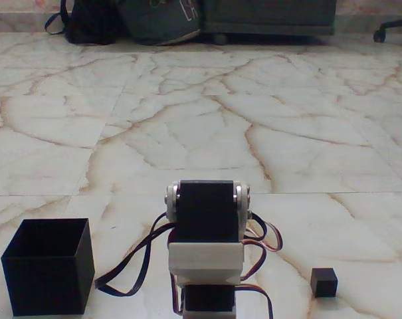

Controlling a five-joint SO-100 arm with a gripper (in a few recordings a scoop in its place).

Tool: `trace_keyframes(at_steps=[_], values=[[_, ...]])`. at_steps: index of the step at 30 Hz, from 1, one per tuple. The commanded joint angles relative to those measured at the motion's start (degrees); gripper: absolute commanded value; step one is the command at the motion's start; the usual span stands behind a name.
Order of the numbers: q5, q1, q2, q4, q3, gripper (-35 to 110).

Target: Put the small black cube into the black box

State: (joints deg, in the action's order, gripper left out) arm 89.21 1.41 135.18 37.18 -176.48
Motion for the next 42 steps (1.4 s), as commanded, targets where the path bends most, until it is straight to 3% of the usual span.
trace_keyframes(at_steps=[1,21,25,29,31,42], values=[[0.0,0.0,0.0,0.0,0.0,3],[-0.44,0.09,0.18,-0.26,-0.09,4],[9.67,0.18,-0.44,-1.76,1.32,5],[6.42,0.26,-19.42,1.14,23.03,5],[9.67,3.16,-27.33,1.93,32.96,5],[23.64,16.17,-43.77,6.06,54.32,7]])
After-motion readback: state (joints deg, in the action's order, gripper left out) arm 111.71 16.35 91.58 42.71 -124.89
